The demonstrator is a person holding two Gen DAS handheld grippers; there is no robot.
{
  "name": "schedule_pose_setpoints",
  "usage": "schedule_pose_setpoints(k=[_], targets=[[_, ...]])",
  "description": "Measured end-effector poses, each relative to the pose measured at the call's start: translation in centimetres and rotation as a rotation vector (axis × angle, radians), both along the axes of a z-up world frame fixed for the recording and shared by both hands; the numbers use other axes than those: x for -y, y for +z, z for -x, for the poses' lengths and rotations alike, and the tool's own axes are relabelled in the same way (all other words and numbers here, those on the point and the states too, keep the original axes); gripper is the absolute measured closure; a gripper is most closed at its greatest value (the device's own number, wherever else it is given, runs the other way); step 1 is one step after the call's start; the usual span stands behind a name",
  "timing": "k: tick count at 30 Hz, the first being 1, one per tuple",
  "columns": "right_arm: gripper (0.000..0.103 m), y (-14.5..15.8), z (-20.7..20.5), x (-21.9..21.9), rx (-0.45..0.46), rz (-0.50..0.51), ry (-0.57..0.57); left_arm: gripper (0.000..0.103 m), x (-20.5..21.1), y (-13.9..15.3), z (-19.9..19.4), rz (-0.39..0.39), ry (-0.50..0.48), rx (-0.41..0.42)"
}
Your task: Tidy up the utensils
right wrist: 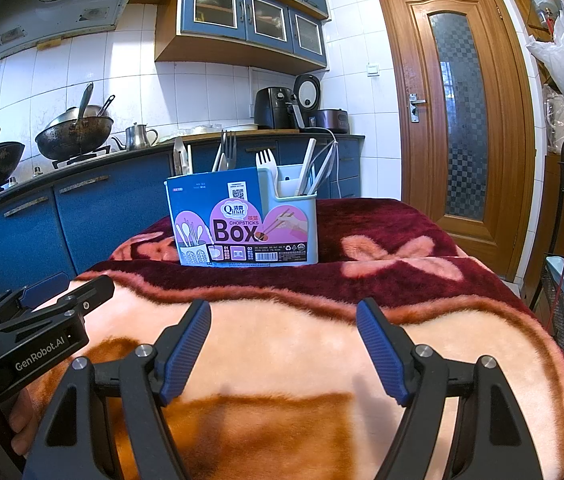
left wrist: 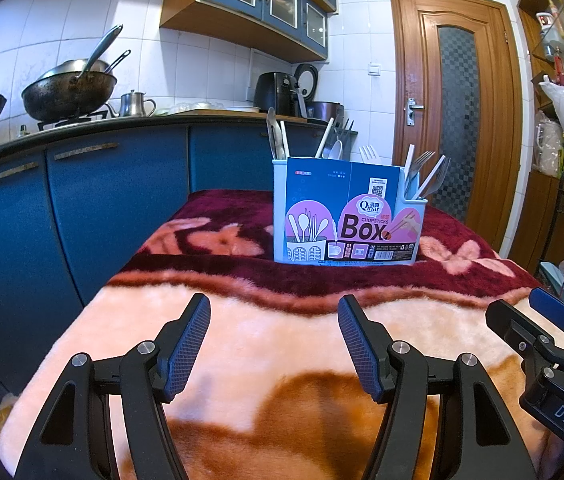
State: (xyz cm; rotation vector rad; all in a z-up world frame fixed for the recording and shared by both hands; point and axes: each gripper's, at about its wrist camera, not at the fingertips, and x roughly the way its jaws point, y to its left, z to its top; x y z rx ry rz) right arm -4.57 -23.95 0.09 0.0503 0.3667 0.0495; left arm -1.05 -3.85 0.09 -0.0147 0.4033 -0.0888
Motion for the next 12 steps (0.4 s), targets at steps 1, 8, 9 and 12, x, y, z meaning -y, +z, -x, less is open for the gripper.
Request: schedule_pose_setpoints(k=[1, 8, 9, 12], targets=[[0.026, 0.00, 0.00, 0.00, 0.000, 0.000, 0.000, 0.035, 0.00, 0.00, 0.00, 0.000, 0.000, 0.000], [0.026, 0.01, -0.01, 0.02, 0.000, 0.000, 0.000, 0.035, 0.01, -0.02, -0.02, 0.000, 0.000, 0.000], [0.026, 0.00, -0.01, 0.02, -0.001, 0.000, 0.000, 0.035, 0.01, -0.02, -0.01, 0.000, 0.000, -0.001], [0.026, -0.06, 0.06, 0.05, -0.002, 0.001, -0.001, 0.035, 0.01, -0.02, -0.02, 0.000, 0.001, -0.001]])
